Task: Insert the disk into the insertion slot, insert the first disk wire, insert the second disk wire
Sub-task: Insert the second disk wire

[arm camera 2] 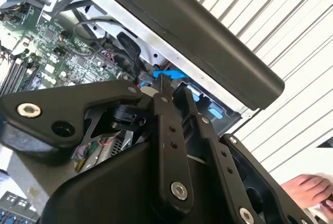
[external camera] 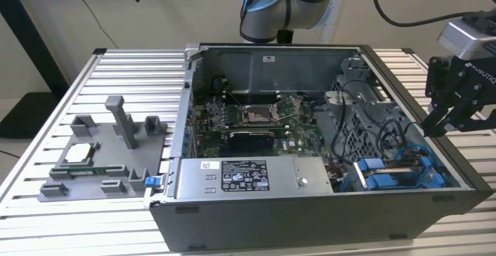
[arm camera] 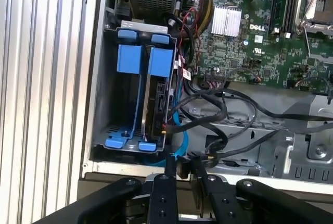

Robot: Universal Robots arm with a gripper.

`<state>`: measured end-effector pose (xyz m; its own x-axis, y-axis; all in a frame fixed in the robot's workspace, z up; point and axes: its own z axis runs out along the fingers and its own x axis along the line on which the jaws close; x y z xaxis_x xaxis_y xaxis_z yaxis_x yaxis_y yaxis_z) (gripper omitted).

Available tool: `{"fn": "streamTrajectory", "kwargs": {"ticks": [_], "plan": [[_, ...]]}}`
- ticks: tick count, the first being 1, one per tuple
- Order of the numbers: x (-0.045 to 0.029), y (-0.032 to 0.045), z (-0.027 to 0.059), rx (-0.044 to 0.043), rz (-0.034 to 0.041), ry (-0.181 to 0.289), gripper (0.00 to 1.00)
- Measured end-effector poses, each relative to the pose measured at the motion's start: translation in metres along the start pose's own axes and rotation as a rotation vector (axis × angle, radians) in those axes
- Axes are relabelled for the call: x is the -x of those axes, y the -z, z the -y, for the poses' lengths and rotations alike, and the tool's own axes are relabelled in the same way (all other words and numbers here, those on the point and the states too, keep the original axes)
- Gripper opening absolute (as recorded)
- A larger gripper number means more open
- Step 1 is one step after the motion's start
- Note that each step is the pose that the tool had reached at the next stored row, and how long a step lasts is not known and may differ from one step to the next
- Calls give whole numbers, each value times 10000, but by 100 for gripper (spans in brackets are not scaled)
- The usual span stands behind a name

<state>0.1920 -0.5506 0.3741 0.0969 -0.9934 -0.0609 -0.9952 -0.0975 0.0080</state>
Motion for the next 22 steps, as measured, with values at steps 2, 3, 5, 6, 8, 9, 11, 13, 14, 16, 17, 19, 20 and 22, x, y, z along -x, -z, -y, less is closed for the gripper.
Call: {"fn": "streamTrajectory", "kwargs": {"ticks": [2,3,5,6,8,9,11,13,14,16,17,19,20,22], "plan": [[0,-1,12,1,3,22,100],[0,-1,13,1,3,23,100],[-1,-1,14,1,3,26,100],[-1,-2,14,1,2,26,100],[-2,-5,14,1,2,26,100],[-1,-8,14,1,3,27,100],[-2,-12,14,1,2,27,100],[-2,-16,13,1,3,23,100],[-2,-17,12,1,4,21,100],[-2,-17,10,0,4,17,100],[-2,-16,9,0,3,15,100],[-2,-16,8,0,2,13,100],[-2,-16,8,0,2,13,100],[-2,-16,8,0,2,13,100]]}}
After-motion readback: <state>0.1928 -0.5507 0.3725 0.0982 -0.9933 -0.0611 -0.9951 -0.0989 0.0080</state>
